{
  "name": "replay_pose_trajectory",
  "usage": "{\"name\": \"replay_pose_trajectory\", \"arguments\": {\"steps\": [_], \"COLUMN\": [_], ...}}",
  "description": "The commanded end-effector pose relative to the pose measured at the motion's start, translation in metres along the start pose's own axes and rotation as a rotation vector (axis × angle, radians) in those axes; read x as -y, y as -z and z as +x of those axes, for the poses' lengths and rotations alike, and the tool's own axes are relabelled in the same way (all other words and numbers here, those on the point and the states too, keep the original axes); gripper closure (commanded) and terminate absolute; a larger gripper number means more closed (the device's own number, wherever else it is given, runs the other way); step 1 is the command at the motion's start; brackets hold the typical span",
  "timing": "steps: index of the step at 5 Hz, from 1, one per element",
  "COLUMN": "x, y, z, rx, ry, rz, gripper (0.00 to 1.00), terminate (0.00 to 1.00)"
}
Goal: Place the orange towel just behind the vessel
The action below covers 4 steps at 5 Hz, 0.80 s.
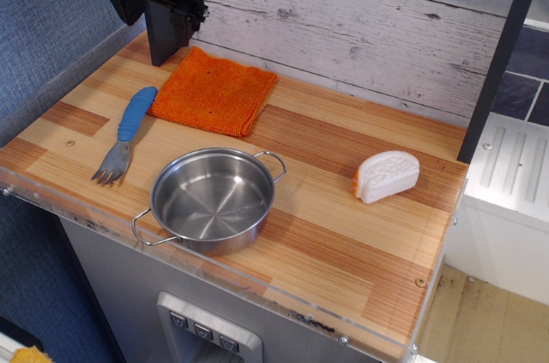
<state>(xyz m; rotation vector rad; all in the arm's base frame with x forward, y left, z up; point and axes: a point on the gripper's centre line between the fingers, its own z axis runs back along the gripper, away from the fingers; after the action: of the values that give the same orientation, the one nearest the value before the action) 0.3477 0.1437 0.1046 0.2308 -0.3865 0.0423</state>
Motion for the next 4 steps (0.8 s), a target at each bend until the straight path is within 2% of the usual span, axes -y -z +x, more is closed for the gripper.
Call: {"name": "replay_pose_trajectory", "arguments": {"steps": [1, 3, 4], "x": [0.000, 0.030, 0.041], "y": [0.000, 0.027, 0.036], "z": [0.000, 0.013, 0.020], "rx": [0.000, -0.097, -0.114], "ry": [0.000, -0.007, -0.009], "rz": [0.000, -0.050, -0.075], "gripper": [0.00, 0.00, 0.00], "terminate": [0.00, 0.00, 0.00]}}
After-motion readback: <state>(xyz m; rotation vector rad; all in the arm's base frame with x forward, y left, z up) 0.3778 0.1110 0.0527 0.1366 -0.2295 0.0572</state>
